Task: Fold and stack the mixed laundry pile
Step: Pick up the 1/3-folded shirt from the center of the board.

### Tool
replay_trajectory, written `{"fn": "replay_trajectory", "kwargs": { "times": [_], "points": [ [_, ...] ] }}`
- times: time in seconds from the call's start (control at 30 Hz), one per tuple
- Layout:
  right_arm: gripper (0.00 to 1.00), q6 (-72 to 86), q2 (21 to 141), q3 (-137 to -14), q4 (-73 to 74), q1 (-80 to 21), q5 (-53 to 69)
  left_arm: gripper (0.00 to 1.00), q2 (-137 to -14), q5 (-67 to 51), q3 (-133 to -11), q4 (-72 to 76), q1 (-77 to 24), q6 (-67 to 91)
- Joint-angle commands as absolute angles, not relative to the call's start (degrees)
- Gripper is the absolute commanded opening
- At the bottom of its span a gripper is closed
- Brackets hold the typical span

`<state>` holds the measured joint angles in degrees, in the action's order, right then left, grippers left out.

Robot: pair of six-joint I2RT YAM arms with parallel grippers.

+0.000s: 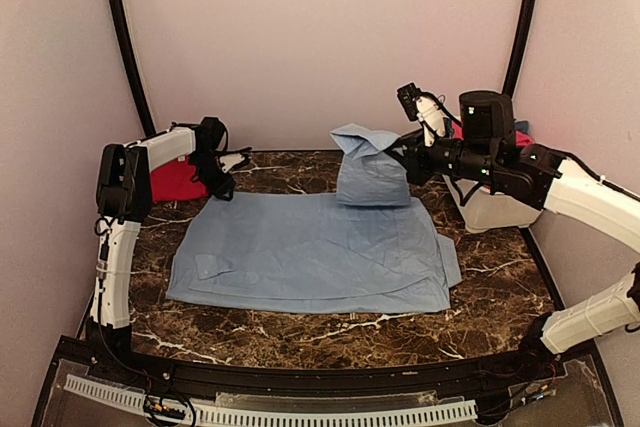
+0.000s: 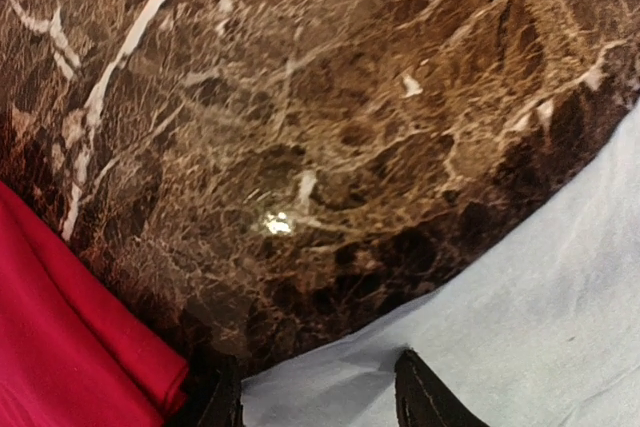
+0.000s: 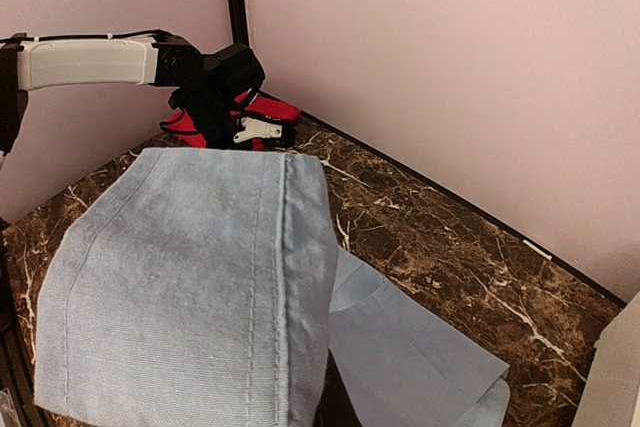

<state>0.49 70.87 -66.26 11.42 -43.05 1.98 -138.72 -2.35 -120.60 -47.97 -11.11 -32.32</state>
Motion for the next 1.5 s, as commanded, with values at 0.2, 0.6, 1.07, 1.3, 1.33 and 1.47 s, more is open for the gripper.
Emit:
{"fn": "replay_trajectory", "kwargs": {
  "times": [0.2,0.6,1.07,1.3,1.33,1.47],
  "points": [
    [0.0,1.2,72.0,-69.7,11.7,-42.5,3.5,0.54,-142.6,-6.7,-123.9,-49.1,-8.3,-32.6],
    [0.0,0.6,71.6,-71.0,12.8,-42.5,3.4,0.32,-143.1,-11.3,-125.9,-51.9,-7.1,-28.1],
    [0.0,0.4,69.7,-75.7,16.4,-42.5,4.0,0.0,-135.9,-9.6,-125.7,-48.8,-7.6,-25.4],
    [0.0,1.0,66.8,-75.2,18.6,-42.5,4.9,0.0,-128.5,-8.3,-114.7,-44.3,-8.3,-27.6],
    [0.0,1.4,66.4,-75.0,18.9,-42.5,5.1,0.0,-127.5,-8.3,-113.1,-43.6,-8.3,-28.4],
    [0.0,3.3,64.7,-74.3,20.2,-42.5,7.4,0.0,-121.6,-7.4,-104.7,-40.2,-8.4,-30.5]
  ]
}}
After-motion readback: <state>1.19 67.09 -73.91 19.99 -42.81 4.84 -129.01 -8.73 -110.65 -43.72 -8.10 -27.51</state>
